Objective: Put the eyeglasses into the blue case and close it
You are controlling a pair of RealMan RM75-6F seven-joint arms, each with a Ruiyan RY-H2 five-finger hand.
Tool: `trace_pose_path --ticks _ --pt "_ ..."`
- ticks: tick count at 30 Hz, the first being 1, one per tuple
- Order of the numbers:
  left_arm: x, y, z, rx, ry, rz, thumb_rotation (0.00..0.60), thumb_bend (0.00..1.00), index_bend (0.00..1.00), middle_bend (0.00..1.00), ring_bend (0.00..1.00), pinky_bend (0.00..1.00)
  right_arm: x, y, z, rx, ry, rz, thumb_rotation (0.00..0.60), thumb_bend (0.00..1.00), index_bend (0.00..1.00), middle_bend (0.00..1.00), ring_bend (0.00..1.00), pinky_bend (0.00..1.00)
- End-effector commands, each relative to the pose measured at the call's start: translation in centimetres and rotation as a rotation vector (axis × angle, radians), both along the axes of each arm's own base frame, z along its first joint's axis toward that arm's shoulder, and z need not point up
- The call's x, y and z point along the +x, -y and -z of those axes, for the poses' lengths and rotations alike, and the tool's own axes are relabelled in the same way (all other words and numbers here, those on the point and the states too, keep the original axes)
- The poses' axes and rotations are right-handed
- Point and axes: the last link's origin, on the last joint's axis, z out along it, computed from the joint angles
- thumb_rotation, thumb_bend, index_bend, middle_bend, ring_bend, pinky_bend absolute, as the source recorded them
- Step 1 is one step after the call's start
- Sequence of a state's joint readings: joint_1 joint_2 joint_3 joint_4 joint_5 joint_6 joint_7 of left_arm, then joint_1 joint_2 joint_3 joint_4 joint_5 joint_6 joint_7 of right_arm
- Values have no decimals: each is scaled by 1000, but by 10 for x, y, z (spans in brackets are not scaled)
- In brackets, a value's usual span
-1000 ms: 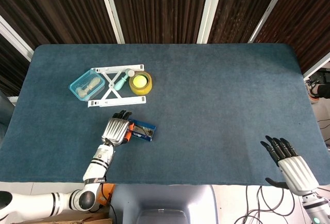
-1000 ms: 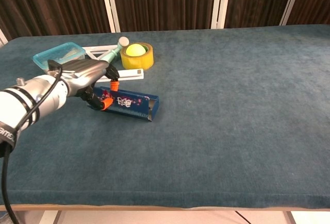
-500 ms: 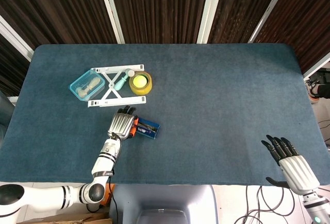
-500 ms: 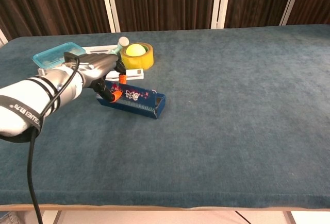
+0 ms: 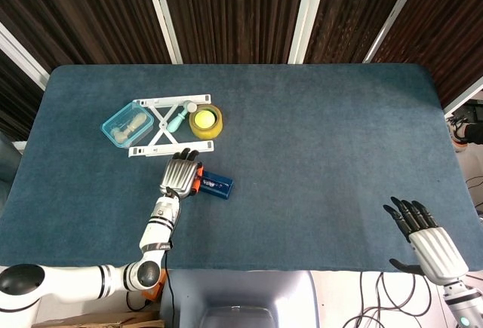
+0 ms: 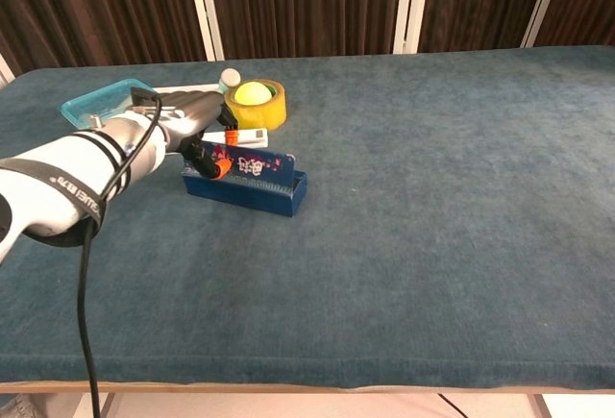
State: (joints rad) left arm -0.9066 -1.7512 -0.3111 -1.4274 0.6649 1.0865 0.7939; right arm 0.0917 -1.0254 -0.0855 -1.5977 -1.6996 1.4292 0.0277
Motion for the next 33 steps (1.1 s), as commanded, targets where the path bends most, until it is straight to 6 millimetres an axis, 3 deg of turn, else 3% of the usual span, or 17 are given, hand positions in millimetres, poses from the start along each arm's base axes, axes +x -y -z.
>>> trace_pose_path --ticks 1,10,20,28,33 --pt "1 -1 2 1 -5 -4 600 527 602 166 102 213 0 0 0 -1 2 0 600 226 0 0 0 0" --pt "2 -7 11 9 -26 -14 600 512 548 166 102 213 0 0 -2 -5 8 2 600 226 0 0 0 0" --pt "2 -16 18 32 -13 -15 600 407 183 142 99 207 0 0 -5 -10 15 5 600 226 0 0 0 0" --pt "-1 -19 17 56 4 -5 600 399 134 126 96 207 -1 1 -5 -11 15 5 600 226 0 0 0 0" --pt "3 -5 -3 72 58 72 600 393 87 90 78 206 -1 1 -3 -4 4 4 600 226 0 0 0 0"
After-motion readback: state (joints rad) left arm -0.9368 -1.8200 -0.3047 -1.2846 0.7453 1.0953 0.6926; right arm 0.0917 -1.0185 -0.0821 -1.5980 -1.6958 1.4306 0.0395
